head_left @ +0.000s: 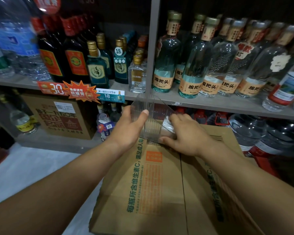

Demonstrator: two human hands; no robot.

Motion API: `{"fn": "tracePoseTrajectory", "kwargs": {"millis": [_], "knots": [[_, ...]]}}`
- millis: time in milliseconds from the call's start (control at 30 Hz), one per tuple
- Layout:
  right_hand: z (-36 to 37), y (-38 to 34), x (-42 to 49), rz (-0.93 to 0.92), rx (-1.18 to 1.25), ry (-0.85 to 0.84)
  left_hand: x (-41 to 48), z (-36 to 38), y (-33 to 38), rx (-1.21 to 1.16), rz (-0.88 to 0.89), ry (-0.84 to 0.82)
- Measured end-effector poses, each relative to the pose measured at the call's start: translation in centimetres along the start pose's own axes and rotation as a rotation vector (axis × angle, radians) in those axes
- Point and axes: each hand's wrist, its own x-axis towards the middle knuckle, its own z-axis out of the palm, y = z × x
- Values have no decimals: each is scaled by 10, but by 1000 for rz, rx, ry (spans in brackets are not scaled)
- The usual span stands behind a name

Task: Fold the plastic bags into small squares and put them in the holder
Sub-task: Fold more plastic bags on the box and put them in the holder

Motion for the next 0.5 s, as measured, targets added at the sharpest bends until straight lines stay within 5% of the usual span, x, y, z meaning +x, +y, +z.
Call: {"fn": "tracePoseTrajectory", "kwargs": {"millis": [133, 333, 500], "knots": [[2, 3, -5, -27, -44, 109, 0, 0, -3, 2, -2, 5], [0, 1, -10, 6, -4, 16, -3, -6, -5, 5, -8, -31], [-26, -26, -34, 13, 0, 176, -25, -50, -1, 104, -40, 19]]}}
